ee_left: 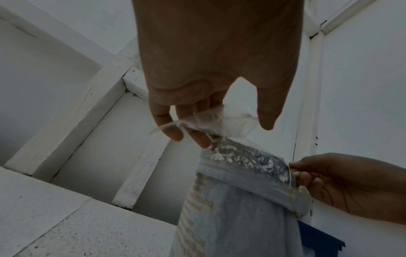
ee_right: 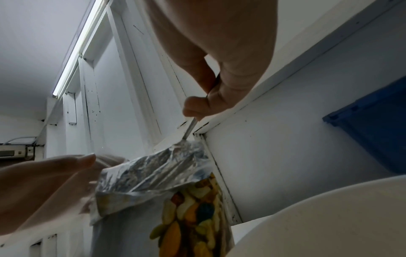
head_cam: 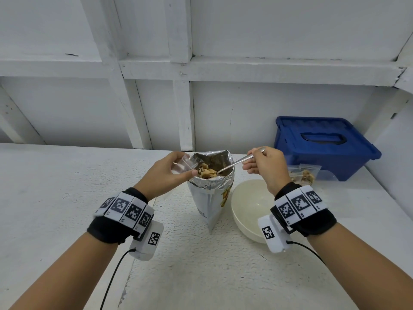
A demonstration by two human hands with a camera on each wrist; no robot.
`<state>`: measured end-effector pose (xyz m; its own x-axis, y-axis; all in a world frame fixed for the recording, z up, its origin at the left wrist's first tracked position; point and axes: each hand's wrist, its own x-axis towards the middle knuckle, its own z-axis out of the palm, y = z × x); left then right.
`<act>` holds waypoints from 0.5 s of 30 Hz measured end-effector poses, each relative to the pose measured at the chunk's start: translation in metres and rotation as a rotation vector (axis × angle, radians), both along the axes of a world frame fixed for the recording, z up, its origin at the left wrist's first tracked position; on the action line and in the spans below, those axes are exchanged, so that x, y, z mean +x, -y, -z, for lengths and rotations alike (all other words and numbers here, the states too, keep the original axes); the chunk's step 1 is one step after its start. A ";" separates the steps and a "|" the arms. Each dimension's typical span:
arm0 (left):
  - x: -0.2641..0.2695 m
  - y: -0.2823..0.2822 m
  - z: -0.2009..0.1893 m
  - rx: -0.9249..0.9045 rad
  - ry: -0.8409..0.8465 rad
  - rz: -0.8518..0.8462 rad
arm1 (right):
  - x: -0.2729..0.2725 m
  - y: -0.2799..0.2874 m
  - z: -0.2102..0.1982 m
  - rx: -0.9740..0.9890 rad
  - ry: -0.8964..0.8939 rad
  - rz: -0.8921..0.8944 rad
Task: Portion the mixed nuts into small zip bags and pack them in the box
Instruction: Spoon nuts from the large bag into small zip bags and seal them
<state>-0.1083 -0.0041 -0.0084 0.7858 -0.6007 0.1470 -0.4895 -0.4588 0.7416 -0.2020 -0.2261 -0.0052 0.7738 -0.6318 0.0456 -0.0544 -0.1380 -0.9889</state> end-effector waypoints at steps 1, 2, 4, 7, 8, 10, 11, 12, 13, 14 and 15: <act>0.001 0.001 -0.002 0.023 0.019 -0.004 | 0.000 0.003 0.000 0.007 0.003 0.014; 0.001 0.002 -0.003 0.048 0.035 -0.008 | 0.000 0.005 -0.001 0.013 0.005 0.029; 0.003 0.004 -0.006 0.104 0.049 -0.006 | 0.000 0.008 -0.003 0.021 0.013 0.051; 0.006 0.007 -0.011 0.179 0.067 0.013 | -0.002 0.012 -0.007 0.021 0.038 0.061; 0.007 0.009 -0.013 0.200 0.080 0.024 | -0.003 0.014 -0.009 0.017 0.044 0.065; 0.008 0.011 -0.016 0.242 0.106 0.052 | -0.003 0.016 -0.012 0.012 0.053 0.073; 0.009 0.012 -0.017 0.261 0.115 0.062 | -0.004 0.018 -0.014 0.017 0.059 0.080; 0.009 0.013 -0.018 0.272 0.117 0.068 | -0.005 0.019 -0.017 0.026 0.068 0.089; 0.010 0.014 -0.018 0.278 0.115 0.071 | -0.005 0.021 -0.019 0.035 0.081 0.096; 0.011 0.015 -0.019 0.279 0.111 0.072 | -0.006 0.021 -0.022 0.042 0.095 0.098; 0.011 0.016 -0.020 0.279 0.109 0.074 | -0.006 0.022 -0.024 0.044 0.107 0.097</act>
<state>-0.0970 -0.0202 0.0111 0.7273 -0.6846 0.0496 -0.5990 -0.5977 0.5329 -0.2083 -0.2480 0.0185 0.7010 -0.7068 0.0952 0.0403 -0.0940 -0.9948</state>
